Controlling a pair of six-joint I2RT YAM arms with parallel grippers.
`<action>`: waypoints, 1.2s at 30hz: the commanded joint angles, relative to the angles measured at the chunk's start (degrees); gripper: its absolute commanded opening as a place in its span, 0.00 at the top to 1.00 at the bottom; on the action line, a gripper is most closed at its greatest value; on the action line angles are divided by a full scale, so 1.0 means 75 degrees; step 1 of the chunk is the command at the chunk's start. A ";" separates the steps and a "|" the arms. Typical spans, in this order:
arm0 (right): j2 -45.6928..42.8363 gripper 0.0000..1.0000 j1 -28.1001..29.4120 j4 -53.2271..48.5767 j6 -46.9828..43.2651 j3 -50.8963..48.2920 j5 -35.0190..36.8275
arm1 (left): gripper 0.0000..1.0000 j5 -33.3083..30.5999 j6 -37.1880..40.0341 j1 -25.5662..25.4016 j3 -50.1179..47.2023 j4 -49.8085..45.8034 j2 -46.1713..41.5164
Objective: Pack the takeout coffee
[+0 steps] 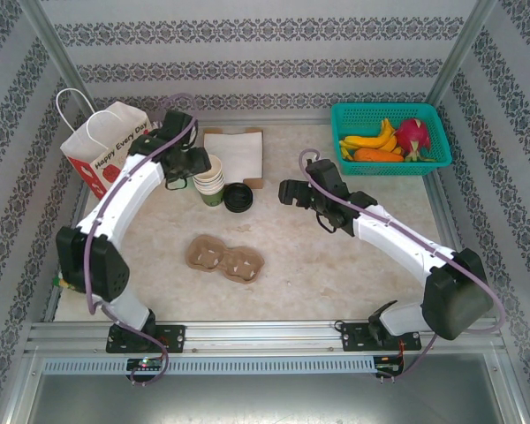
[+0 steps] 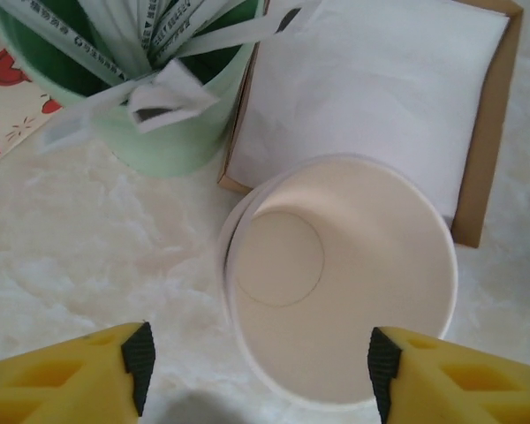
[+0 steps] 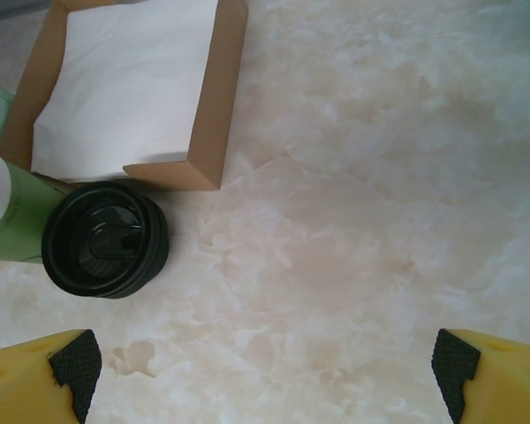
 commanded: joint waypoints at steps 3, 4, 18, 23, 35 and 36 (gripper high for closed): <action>-0.0467 0.02 0.0059 -0.0282 -0.0149 -0.0062 0.0465 | 0.50 -0.0860 0.0286 -0.0217 0.0893 -0.1199 0.0794; -0.0529 0.02 0.0047 -0.0304 -0.0199 -0.0097 0.0525 | 0.52 -0.0946 0.0266 -0.0217 0.0967 -0.1259 0.0882; -0.0756 0.02 0.0035 -0.0334 -0.0439 -0.0078 0.0635 | 0.75 -0.0935 0.0321 -0.0214 0.1269 -0.1236 0.1297; -0.0849 0.02 0.0035 -0.0359 -0.0511 -0.0097 0.0740 | 0.79 -0.0970 0.0364 -0.0219 0.1281 -0.1250 0.1318; -0.0921 0.02 0.0029 -0.0374 -0.0536 -0.0102 0.0754 | 1.00 -0.0907 0.0373 -0.0198 0.1160 -0.1130 0.1191; -0.0921 0.02 0.0035 -0.0380 -0.0537 -0.0092 0.0756 | 1.00 -0.0864 0.0346 -0.0177 0.1103 -0.1049 0.1124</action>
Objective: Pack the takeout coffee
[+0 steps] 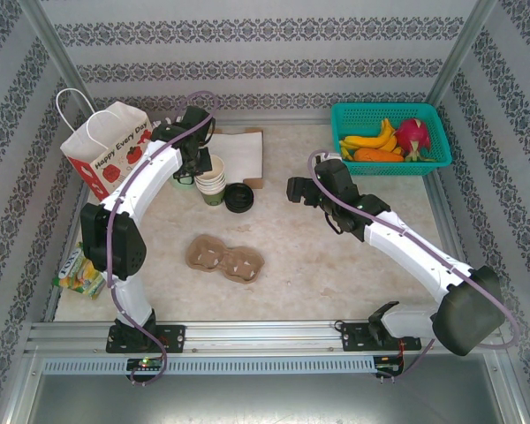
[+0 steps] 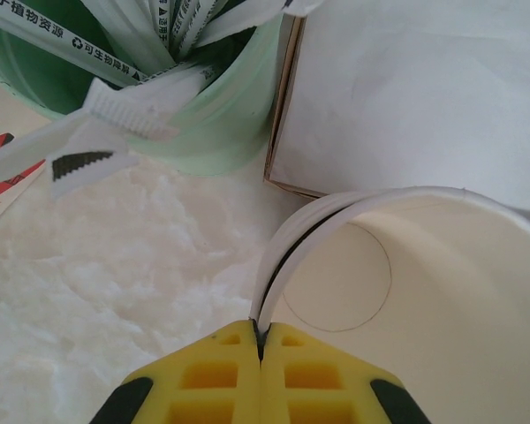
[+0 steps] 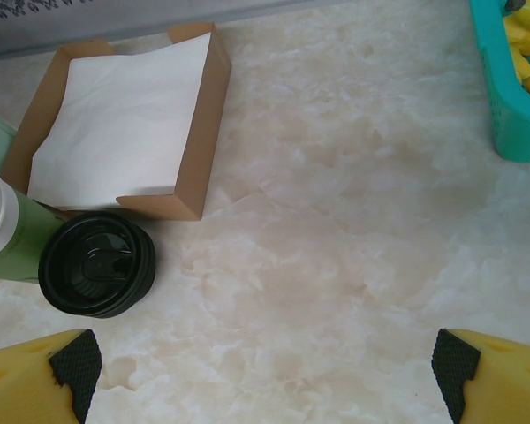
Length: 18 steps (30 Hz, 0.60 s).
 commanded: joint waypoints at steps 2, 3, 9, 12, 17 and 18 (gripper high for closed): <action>-0.0122 0.02 0.0035 -0.0124 -0.0132 -0.0045 0.0167 | 1.00 0.0157 -0.0036 0.0095 -0.0086 0.0057 -0.0267; -0.0111 0.02 0.0026 -0.0156 -0.0144 -0.0014 0.0173 | 1.00 0.0264 -0.0075 0.0135 -0.0156 0.0168 -0.0349; -0.0121 0.02 0.0035 -0.0167 0.0011 0.0045 0.0493 | 1.00 0.0420 -0.0152 0.0294 -0.0336 0.0388 -0.0599; -0.0155 0.02 0.0032 -0.0089 0.0013 0.0012 0.0507 | 1.00 0.0477 -0.0167 0.0371 -0.0449 0.0513 -0.0730; -0.0192 0.02 0.0047 -0.0126 -0.0046 0.0022 0.0588 | 1.00 0.0648 -0.0137 0.0528 -0.0507 0.0597 -0.0857; -0.0213 0.02 0.0047 -0.0137 -0.0053 0.0015 0.0612 | 1.00 0.0662 -0.0138 0.0570 -0.0517 0.0624 -0.0895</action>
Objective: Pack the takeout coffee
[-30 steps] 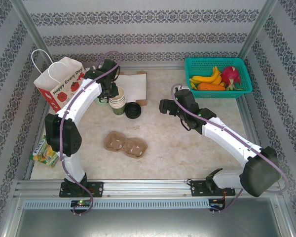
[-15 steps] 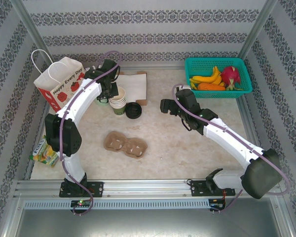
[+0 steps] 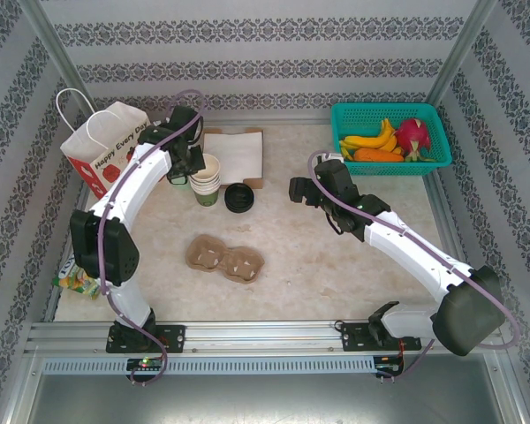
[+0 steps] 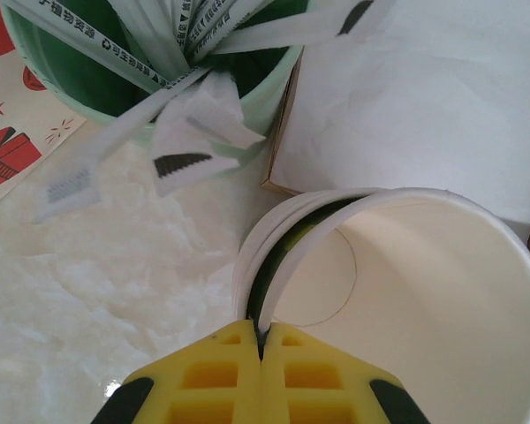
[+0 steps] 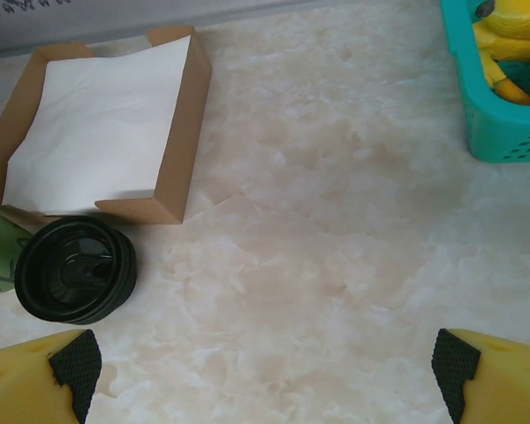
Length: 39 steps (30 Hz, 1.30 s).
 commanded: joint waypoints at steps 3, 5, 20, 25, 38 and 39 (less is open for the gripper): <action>-0.0222 0.02 0.0047 -0.0046 -0.0070 0.0017 0.0330 | 1.00 0.0296 -0.0137 0.0236 -0.0178 0.0445 -0.0504; -0.0234 0.02 0.0045 -0.0045 -0.0077 0.0020 0.0365 | 1.00 0.0378 -0.0161 0.0298 -0.0233 0.0522 -0.0602; -0.0536 0.02 0.0047 0.0547 -0.1046 -0.0104 -0.0747 | 1.00 0.0809 0.0447 0.0429 0.0713 -0.0044 -0.1200; -0.0660 0.02 -0.0030 0.0528 -0.0697 -0.0031 -0.0952 | 1.00 0.1428 0.0643 0.0367 0.1052 -0.0280 -0.1516; -0.1377 0.02 -0.1730 0.0837 0.0664 -0.1162 -0.2965 | 1.00 0.1652 0.1271 -0.1433 0.0375 -0.0087 -0.2069; -0.1405 0.02 -0.1740 0.0822 0.0646 -0.1202 -0.2979 | 1.00 0.1608 0.1269 -0.1584 0.0133 0.0127 -0.2081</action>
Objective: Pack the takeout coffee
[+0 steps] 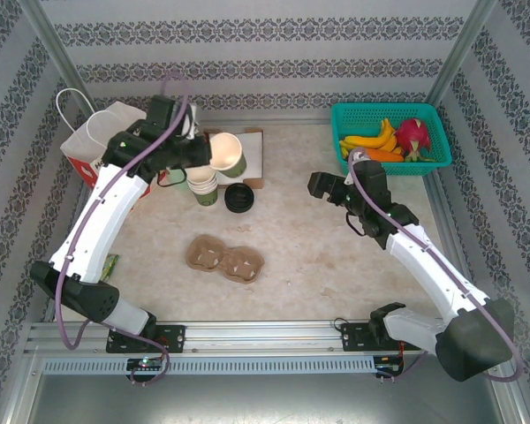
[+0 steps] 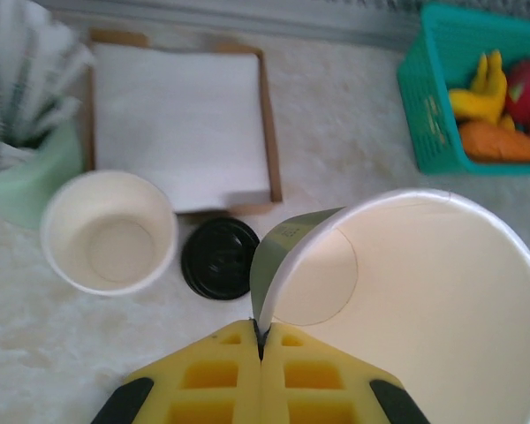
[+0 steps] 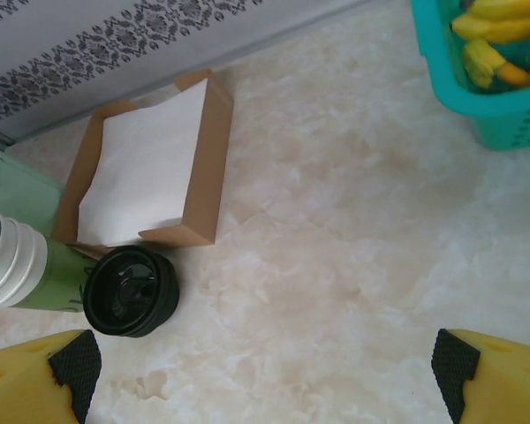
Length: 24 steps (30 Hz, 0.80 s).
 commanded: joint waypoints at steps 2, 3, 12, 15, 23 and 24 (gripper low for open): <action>-0.0192 0.02 -0.0056 0.0013 0.0226 -0.0201 -0.0687 | 1.00 -0.0125 0.0374 -0.0663 -0.0978 0.0707 -0.0017; -0.0196 0.02 -0.0062 -0.0017 0.0248 -0.0212 -0.0696 | 1.00 -0.0137 0.0377 -0.0780 -0.1222 0.0945 -0.0008; 0.0069 0.02 -0.0070 -0.0068 0.0646 -0.0295 -0.0906 | 1.00 -0.0339 0.1076 -0.1571 -0.3006 0.2459 -0.0044; 0.0210 0.02 -0.0062 -0.0073 0.0757 -0.0306 -0.0902 | 1.00 -0.0372 0.1260 -0.1585 -0.3263 0.2455 0.0125; 0.0583 0.02 0.0123 -0.0049 0.0760 -0.0128 -0.1012 | 0.97 -0.0438 0.1496 -0.1597 -0.3791 0.3039 0.0385; 0.0659 0.02 0.0157 -0.0073 0.0731 -0.0086 -0.1018 | 0.96 -0.0464 0.1562 -0.1597 -0.3765 0.2993 0.0467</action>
